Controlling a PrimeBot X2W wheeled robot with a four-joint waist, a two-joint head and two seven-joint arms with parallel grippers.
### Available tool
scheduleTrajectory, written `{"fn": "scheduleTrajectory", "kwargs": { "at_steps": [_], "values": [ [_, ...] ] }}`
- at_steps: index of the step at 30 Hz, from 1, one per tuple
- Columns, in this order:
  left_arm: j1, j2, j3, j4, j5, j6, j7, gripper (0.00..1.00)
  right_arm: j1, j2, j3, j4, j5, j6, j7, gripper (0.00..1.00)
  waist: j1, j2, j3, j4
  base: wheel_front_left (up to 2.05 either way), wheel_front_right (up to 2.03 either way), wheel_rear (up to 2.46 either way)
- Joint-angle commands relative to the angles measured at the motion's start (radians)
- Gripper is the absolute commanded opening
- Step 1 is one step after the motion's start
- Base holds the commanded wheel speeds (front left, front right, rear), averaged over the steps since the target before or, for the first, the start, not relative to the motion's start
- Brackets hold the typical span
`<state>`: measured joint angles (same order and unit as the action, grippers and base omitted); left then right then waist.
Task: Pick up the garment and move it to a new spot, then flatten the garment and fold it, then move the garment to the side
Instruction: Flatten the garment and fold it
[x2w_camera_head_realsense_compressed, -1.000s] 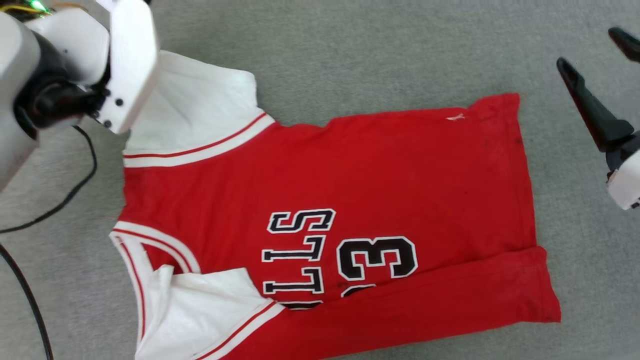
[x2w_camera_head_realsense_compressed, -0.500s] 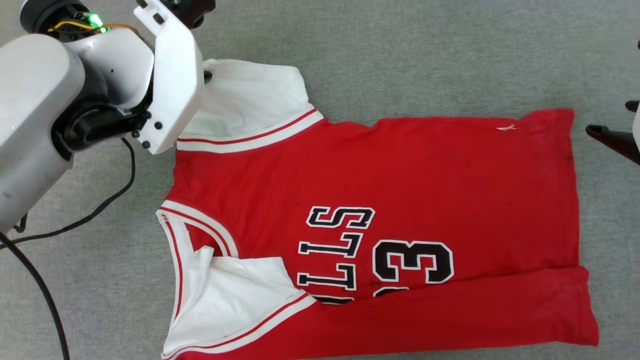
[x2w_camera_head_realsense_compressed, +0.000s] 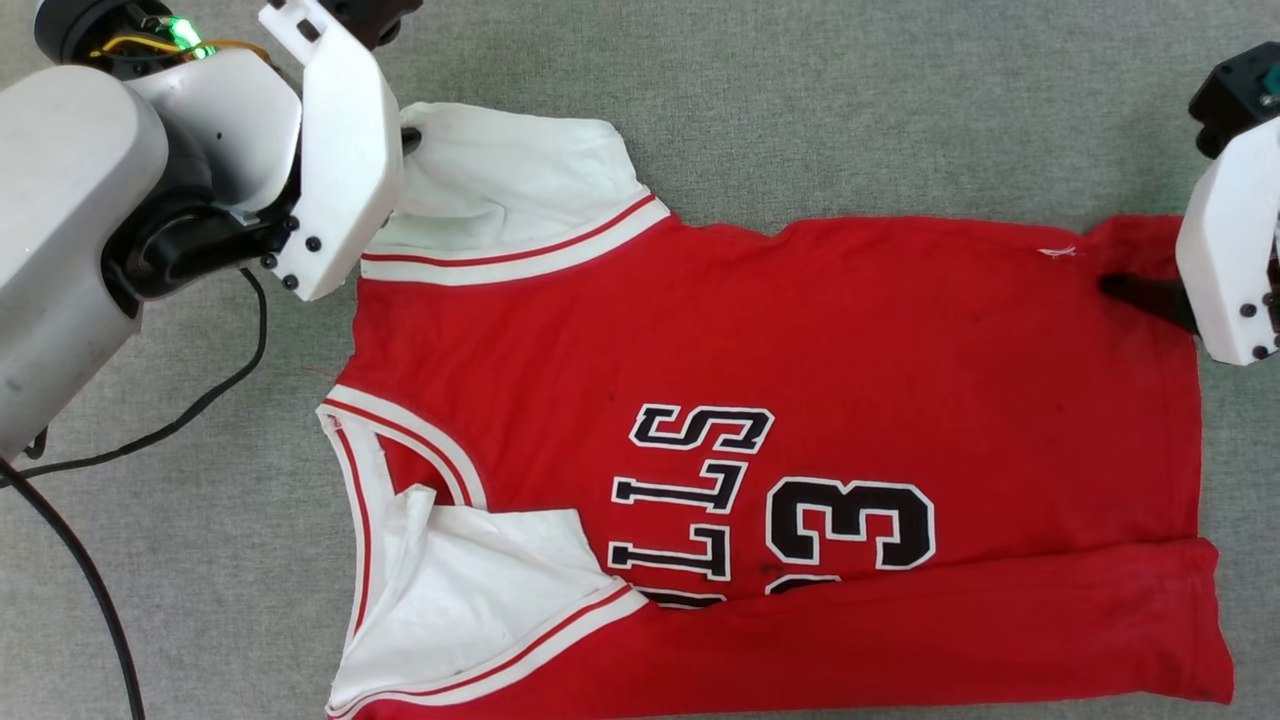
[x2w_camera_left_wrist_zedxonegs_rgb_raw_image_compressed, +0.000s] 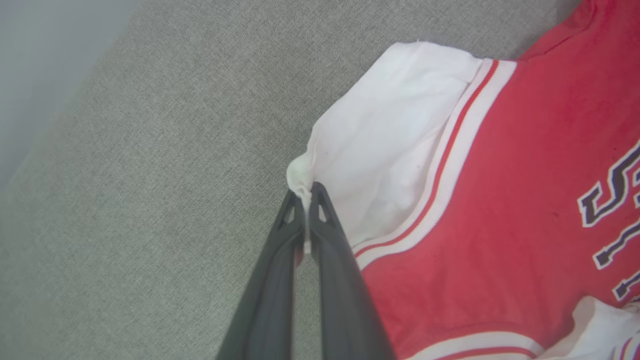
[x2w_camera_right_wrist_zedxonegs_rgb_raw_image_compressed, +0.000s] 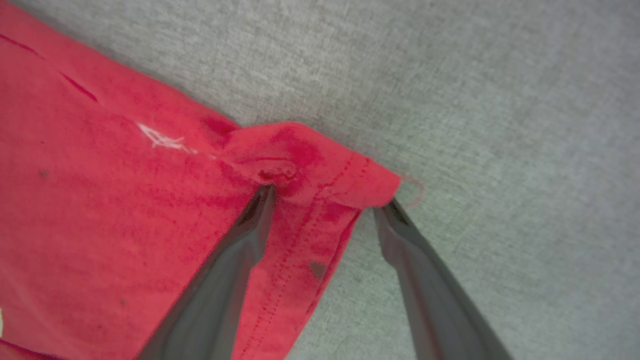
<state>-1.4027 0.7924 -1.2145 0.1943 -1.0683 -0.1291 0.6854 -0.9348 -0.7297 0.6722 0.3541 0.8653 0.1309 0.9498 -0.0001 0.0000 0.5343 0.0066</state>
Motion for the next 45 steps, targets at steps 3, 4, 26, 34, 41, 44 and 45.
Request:
{"fn": "scheduleTrajectory", "kwargs": {
  "at_steps": [3, 4, 26, 34, 41, 44, 45],
  "values": [
    [-0.006, -0.002, -0.009, 0.014, -0.004, 0.0, -0.015, 0.0, 0.062, 0.067, 0.069, 0.067, -0.007, 0.0, -0.041, 0.34, 0.0001, 0.0, -0.007, -0.004, 0.0, 0.0, 0.0],
    [-0.001, 0.0, -0.012, 0.017, -0.005, 0.0, -0.02, 0.0, 0.054, 0.071, 0.074, 0.07, -0.015, 0.0, -0.066, 0.0, 0.0001, 0.0, -0.013, -0.006, 0.0, 0.0, 0.0],
    [0.257, 0.13, -0.053, -0.133, -0.026, 0.031, -0.155, 0.0, 0.178, -0.103, 0.136, -0.052, 0.122, 0.0, -0.425, 0.0, 0.0001, 0.0, -0.3, -0.015, 0.0, 0.0, 0.0],
    [0.443, 0.202, -0.061, -0.256, -0.024, 0.085, -0.187, 0.0, 0.323, -0.127, 0.162, -0.074, 0.146, 0.0, -0.502, 0.0, 0.0001, 0.0, -0.369, -0.018, 0.0, 0.0, 0.0],
    [0.602, 0.24, -0.064, -0.329, -0.038, 0.139, -0.212, 0.0, 0.443, -0.132, 0.151, -0.103, 0.163, 0.0, -0.561, 0.0, 0.0001, 0.0, -0.391, -0.015, 0.0, 0.0, 0.0],
    [0.667, 0.231, -0.065, -0.326, -0.049, 0.15, -0.231, 0.0, 0.487, -0.138, 0.146, -0.108, 0.157, 0.0, -0.573, 0.0, 0.0001, 0.0, -0.392, -0.016, 0.0, 0.0, 0.0],
    [0.686, 0.226, -0.064, -0.322, -0.051, 0.154, -0.238, 0.0, 0.499, -0.14, 0.142, -0.107, 0.16, 0.0, -0.576, 0.0, 0.0001, 0.0, -0.392, -0.016, 0.0, 0.0, 0.0]
  ]
}}
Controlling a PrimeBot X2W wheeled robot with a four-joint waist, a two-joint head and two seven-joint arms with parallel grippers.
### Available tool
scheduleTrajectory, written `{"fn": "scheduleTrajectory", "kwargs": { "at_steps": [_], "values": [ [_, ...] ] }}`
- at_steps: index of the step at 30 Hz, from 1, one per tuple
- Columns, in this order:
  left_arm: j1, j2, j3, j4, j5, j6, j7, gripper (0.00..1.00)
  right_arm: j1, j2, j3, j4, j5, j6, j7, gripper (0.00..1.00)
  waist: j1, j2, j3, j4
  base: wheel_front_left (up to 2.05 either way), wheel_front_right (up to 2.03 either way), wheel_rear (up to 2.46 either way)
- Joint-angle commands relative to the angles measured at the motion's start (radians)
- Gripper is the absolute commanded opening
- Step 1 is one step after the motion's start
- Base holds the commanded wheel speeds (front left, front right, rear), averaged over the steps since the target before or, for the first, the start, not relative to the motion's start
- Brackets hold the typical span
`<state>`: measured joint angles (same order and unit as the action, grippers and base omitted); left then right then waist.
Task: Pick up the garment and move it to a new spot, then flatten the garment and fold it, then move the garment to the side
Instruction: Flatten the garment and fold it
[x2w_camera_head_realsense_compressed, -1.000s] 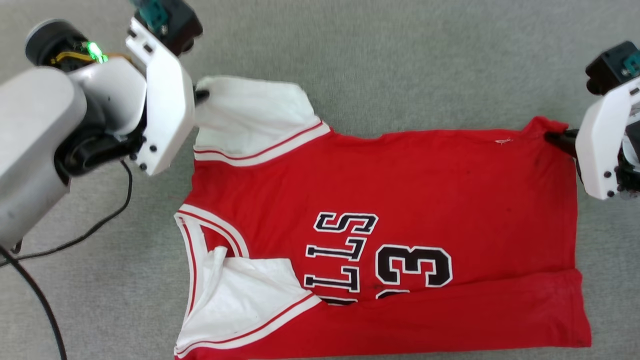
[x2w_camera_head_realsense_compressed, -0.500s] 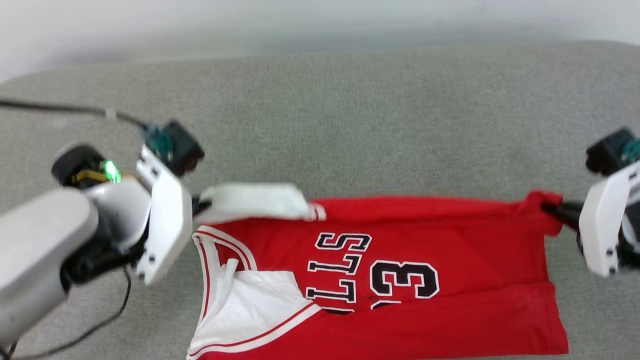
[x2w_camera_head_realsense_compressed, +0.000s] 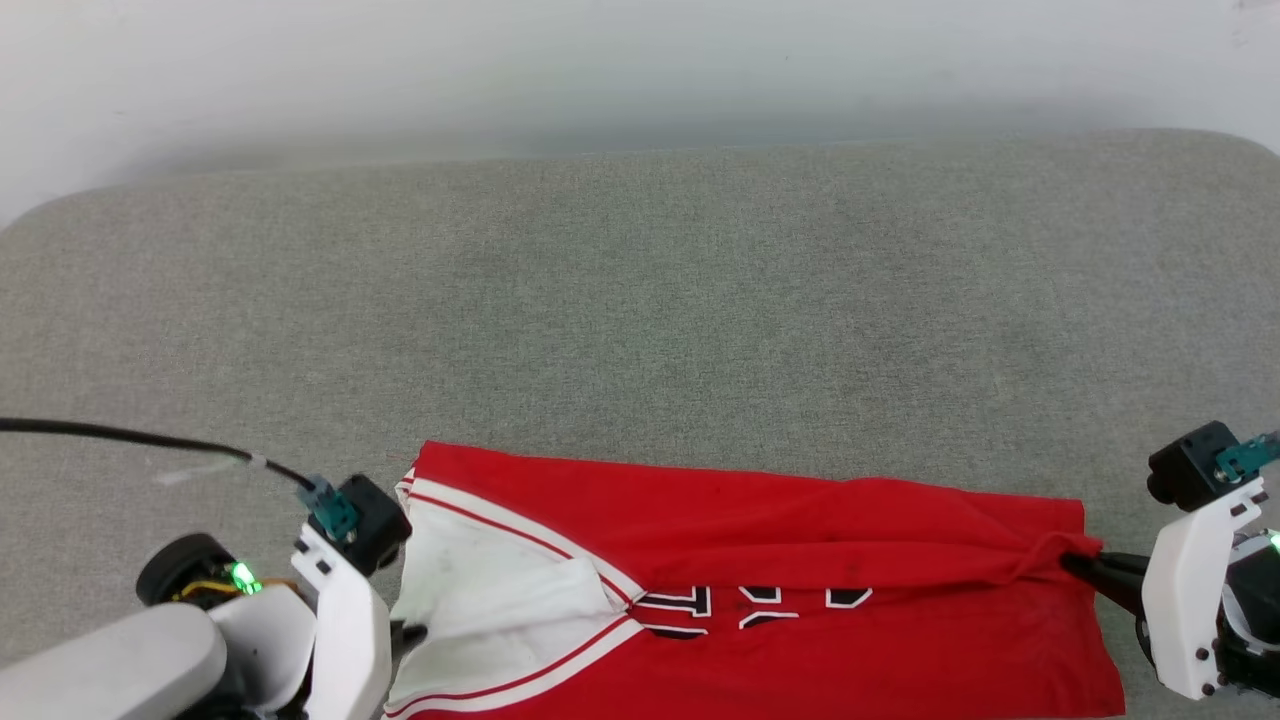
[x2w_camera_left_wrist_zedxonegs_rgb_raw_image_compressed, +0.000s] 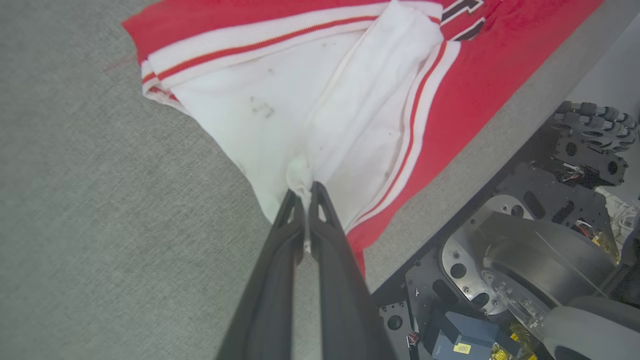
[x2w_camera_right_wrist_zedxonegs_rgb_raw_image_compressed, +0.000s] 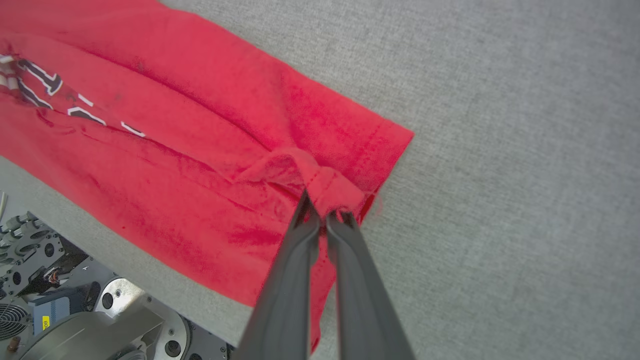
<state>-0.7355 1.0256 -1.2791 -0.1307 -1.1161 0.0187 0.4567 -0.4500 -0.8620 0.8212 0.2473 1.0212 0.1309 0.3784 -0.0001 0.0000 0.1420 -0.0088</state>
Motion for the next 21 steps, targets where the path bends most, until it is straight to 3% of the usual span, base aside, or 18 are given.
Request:
{"fn": "scheduleTrajectory", "kwargs": {
  "at_steps": [1, 13, 14, 15, 16, 21],
  "values": [
    [0.037, -0.01, 0.0, 0.008, -0.006, 0.008, -0.015, 0.0, 0.025, -0.009, -0.011, 0.0, 0.006, 0.0, -0.008, 0.0, 0.0001, 0.0, 0.001, -0.001, 0.0, 0.0, 0.0],
    [0.161, -0.075, -0.001, 0.111, -0.002, -0.006, -0.046, 0.0, 0.096, 0.031, -0.026, 0.071, -0.013, -0.001, -0.001, 0.0, 0.0001, 0.0, 0.022, 0.004, 0.0, 0.0, 0.0],
    [0.164, -0.083, 0.002, 0.12, -0.006, 0.0, -0.054, 0.2, 0.097, 0.041, -0.034, 0.086, -0.013, -0.001, -0.006, 0.31, 0.0001, 0.0, 0.021, 0.006, 0.0, 0.0, 0.0],
    [0.16, -0.089, 0.008, 0.127, -0.002, 0.007, -0.068, 1.0, 0.099, 0.052, -0.04, 0.095, -0.009, -0.001, -0.005, 0.65, 0.0001, 0.0, 0.021, 0.007, 0.0, 0.0, 0.0],
    [0.158, -0.091, 0.012, 0.129, 0.004, 0.006, -0.078, 1.0, 0.099, 0.06, -0.048, 0.098, -0.002, -0.001, -0.004, 1.0, 0.0001, 0.0, 0.02, 0.008, 0.0, 0.0, 0.0],
    [0.137, -0.071, 0.041, 0.109, 0.036, 0.034, -0.142, 1.0, 0.092, 0.037, -0.105, 0.075, -0.021, -0.001, -0.033, 1.0, 0.0001, 0.0, 0.006, 0.011, 0.0, 0.0, 0.0]
  ]
}}
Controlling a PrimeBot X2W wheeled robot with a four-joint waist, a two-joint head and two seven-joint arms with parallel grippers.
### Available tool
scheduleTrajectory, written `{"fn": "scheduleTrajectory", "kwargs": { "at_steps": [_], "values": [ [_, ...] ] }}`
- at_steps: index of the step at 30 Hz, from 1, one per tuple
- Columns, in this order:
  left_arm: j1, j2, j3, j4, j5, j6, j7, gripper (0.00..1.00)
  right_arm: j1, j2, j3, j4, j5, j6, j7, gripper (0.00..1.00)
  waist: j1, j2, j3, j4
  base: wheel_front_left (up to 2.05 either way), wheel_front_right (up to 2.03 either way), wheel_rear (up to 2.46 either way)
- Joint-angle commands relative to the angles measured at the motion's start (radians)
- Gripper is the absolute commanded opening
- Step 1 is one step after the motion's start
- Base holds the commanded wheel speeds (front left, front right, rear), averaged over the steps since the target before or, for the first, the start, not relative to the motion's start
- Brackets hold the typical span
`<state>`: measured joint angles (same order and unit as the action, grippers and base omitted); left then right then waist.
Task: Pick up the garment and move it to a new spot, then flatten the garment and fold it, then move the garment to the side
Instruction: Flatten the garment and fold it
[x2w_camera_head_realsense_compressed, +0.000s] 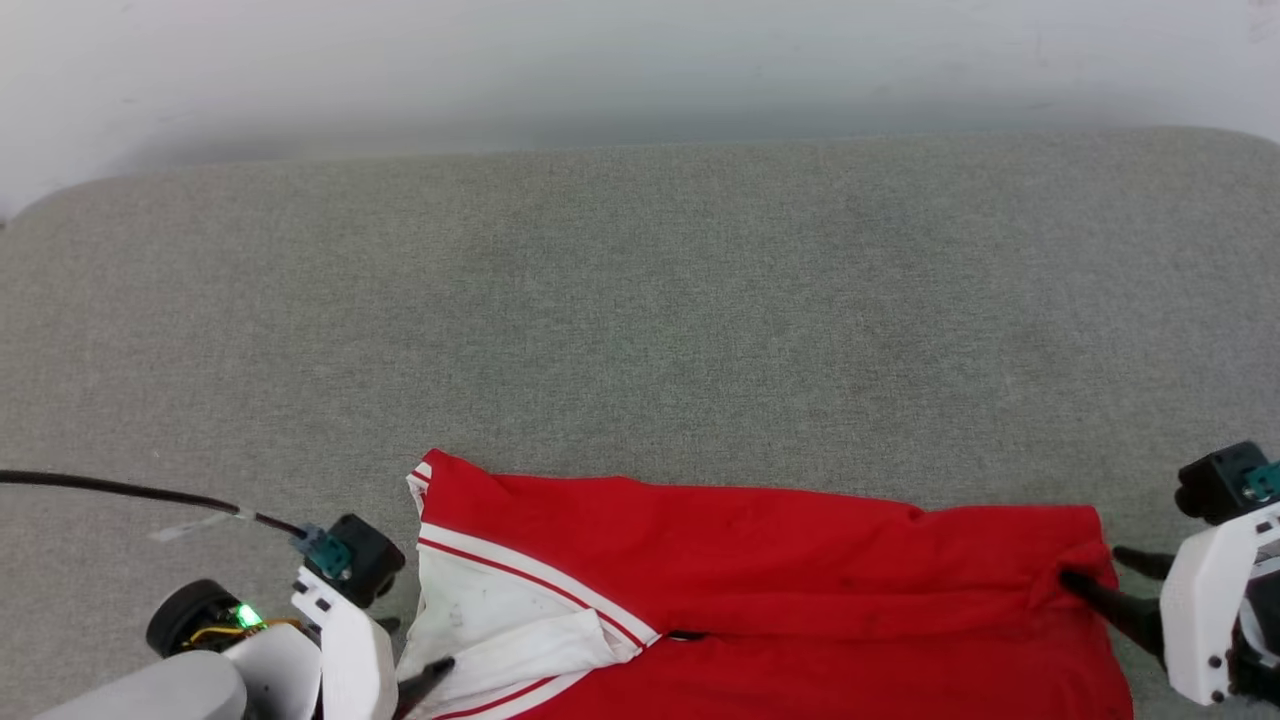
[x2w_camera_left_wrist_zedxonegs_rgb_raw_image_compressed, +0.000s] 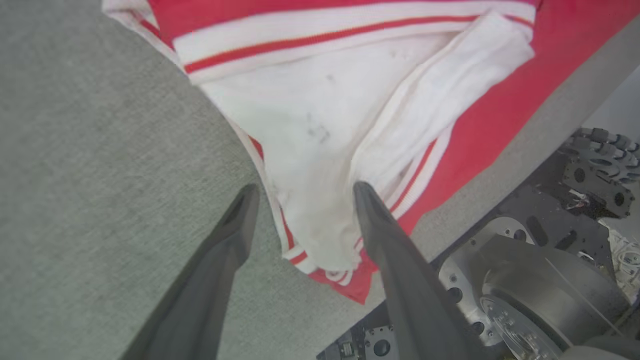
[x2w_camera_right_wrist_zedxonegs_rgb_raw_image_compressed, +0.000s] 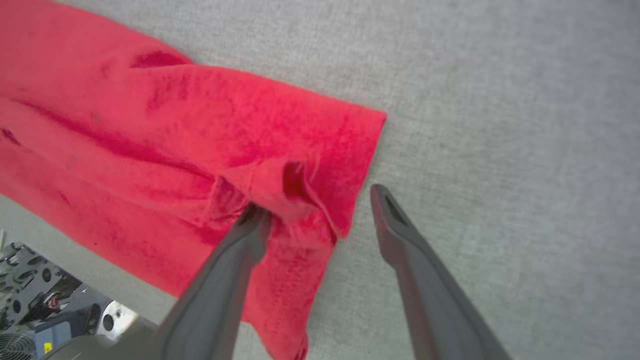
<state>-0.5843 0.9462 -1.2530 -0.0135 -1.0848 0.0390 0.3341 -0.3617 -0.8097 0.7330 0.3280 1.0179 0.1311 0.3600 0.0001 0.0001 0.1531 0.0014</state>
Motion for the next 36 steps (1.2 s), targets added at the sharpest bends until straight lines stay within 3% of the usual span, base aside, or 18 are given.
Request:
{"fn": "scheduleTrajectory", "kwargs": {
  "at_steps": [1, 4, 11, 18, 22, 25, 30, 36],
  "values": [
    [-0.016, 0.013, 0.027, -0.016, 0.007, 0.027, -0.039, 1.0, 0.002, -0.025, -0.029, -0.012, -0.037, -0.001, -0.027, 1.0, -0.0001, -0.0001, -0.008, 0.001, 0.0, 0.0, 0.0],
    [-0.019, 0.025, 0.055, -0.035, 0.019, 0.053, -0.09, 1.0, 0.013, -0.02, -0.067, -0.036, -0.033, 0.0, -0.046, 1.0, -0.0001, -0.0001, -0.015, 0.001, 0.0, 0.0, 0.0],
    [-0.007, 0.023, 0.16, -0.06, 0.088, 0.208, -0.336, 1.0, 0.069, -0.024, -0.258, -0.082, -0.032, -0.001, -0.083, 1.0, -0.0001, -0.0001, -0.03, 0.001, 0.0, 0.0, 0.0],
    [0.053, -0.041, 0.253, -0.044, 0.148, 0.393, -0.566, 1.0, 0.151, 0.037, -0.443, -0.07, 0.01, -0.001, -0.074, 1.0, -0.0001, -0.0001, -0.018, 0.008, 0.0, 0.0, 0.0],
    [0.109, -0.094, 0.336, -0.041, 0.196, 0.485, -0.598, 1.0, 0.188, 0.082, -0.492, -0.046, 0.022, -0.001, -0.036, 1.0, -0.0001, -0.0001, -0.004, 0.014, 0.0, 0.0, 0.0],
    [0.163, -0.15, 0.423, -0.064, 0.3, 0.538, -0.6, 1.0, 0.211, 0.119, -0.51, -0.024, 0.02, -0.001, -0.011, 1.0, -0.0001, -0.0001, 0.008, 0.022, 0.0, 0.0, 0.0],
    [0.284, -0.253, 0.586, -0.068, 0.46, 0.568, -0.6, 1.0, 0.233, 0.166, -0.508, -0.015, 0.033, -0.001, 0.051, 1.0, -0.0001, -0.0001, 0.023, 0.034, 0.0, 0.0, 0.0],
    [0.401, -0.357, 0.724, -0.086, 0.63, 0.531, -0.6, 1.0, 0.264, 0.219, -0.489, 0.003, 0.056, -0.001, 0.121, 1.0, -0.0001, -0.0001, 0.04, 0.053, 0.0, 0.0, 0.0]
  ]
}}
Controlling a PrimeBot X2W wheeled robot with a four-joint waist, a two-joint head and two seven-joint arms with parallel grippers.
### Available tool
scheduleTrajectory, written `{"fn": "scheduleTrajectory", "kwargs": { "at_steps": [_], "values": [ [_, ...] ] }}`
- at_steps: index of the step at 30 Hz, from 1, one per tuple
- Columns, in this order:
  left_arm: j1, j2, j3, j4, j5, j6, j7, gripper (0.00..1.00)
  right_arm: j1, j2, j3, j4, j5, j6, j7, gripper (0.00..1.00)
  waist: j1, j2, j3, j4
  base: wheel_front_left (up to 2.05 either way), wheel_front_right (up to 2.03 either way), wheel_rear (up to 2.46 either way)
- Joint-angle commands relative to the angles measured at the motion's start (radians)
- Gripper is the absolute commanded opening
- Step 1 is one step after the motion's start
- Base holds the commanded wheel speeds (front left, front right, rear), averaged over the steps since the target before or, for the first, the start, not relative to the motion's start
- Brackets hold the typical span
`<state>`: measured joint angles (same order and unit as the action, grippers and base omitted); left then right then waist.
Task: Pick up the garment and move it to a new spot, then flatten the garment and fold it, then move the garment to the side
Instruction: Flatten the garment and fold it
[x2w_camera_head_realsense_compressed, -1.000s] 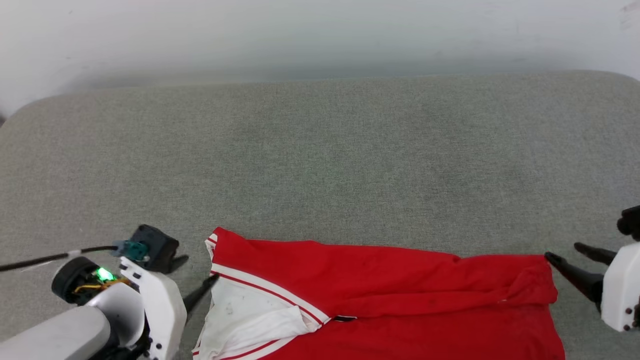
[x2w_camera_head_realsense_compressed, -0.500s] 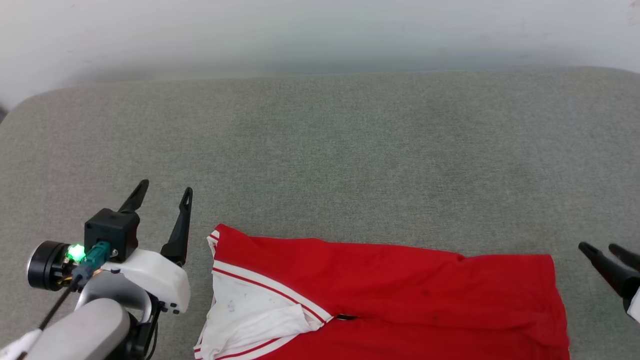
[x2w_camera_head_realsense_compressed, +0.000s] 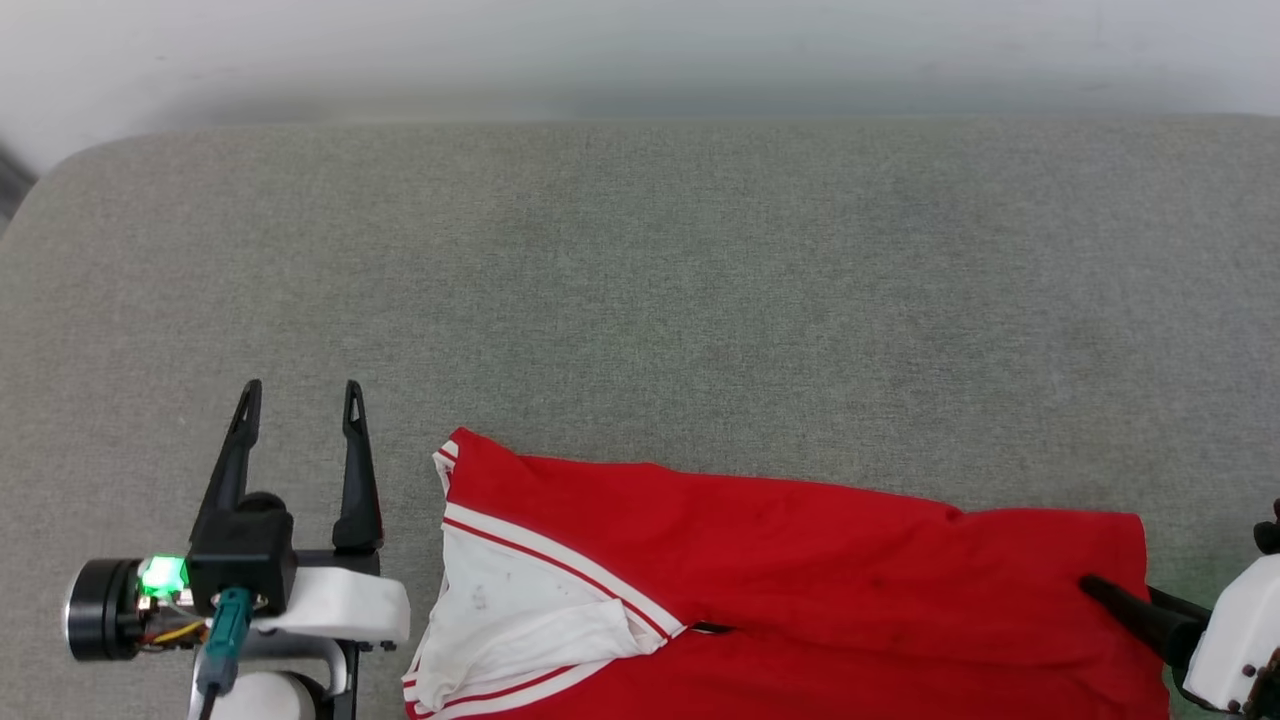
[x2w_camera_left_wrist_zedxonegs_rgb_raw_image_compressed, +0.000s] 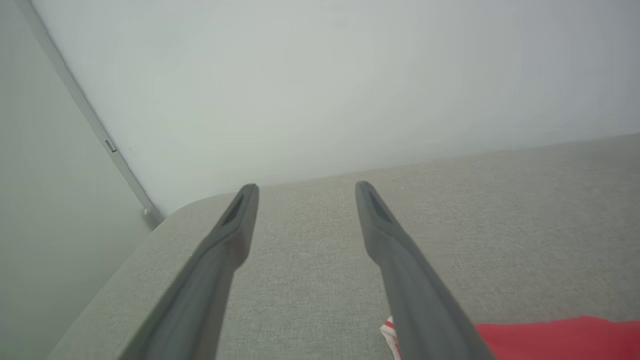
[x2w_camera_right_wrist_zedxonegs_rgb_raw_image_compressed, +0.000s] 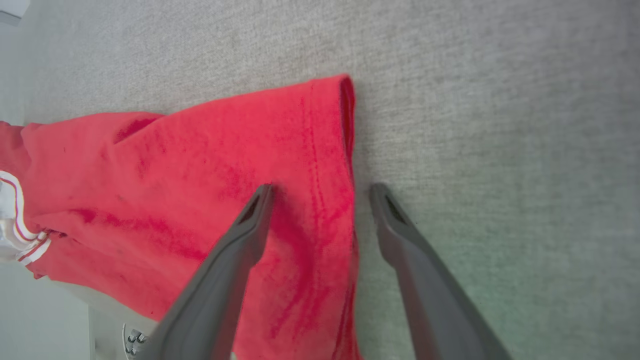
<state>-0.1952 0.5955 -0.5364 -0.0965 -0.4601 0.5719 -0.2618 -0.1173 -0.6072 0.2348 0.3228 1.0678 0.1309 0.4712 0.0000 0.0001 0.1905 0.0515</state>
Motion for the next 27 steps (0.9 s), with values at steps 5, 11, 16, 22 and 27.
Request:
{"fn": "scheduleTrajectory", "kwargs": {
  "at_steps": [5, 11, 16, 22, 27],
  "values": [
    [0.092, -0.098, 0.105, -0.02, 0.105, -0.029, -0.003, 1.0, 0.045, 0.076, 0.058, 0.0, 0.043, 0.0, 0.064, 1.0, 0.0, -0.0001, 0.007, 0.015, 0.0, 0.0, 0.0],
    [0.166, -0.208, 0.197, -0.025, 0.212, -0.059, -0.003, 1.0, 0.043, 0.113, 0.088, -0.013, 0.069, 0.0, 0.091, 1.0, 0.0, -0.0001, 0.007, 0.022, 0.0, 0.0, 0.0],
    [0.219, -0.287, 0.254, -0.022, 0.277, -0.1, -0.003, 1.0, 0.04, 0.104, 0.099, -0.021, 0.067, 0.0, 0.1, 0.0, 0.0, -0.0001, 0.001, 0.025, 0.0, 0.0, 0.0],
    [0.258, -0.353, 0.304, -0.008, 0.345, -0.145, -0.003, 1.0, 0.023, 0.064, 0.069, -0.024, 0.062, -0.001, 0.079, 0.0, 0.0, -0.0001, -0.011, 0.026, 0.0, 0.0, 0.0],
    [0.281, -0.391, 0.336, 0.005, 0.381, -0.18, -0.003, 1.0, 0.003, 0.024, 0.035, -0.038, 0.072, -0.001, 0.077, 0.0, 0.0, -0.0001, -0.031, 0.022, 0.0, 0.0, 0.0]
  ]
}}
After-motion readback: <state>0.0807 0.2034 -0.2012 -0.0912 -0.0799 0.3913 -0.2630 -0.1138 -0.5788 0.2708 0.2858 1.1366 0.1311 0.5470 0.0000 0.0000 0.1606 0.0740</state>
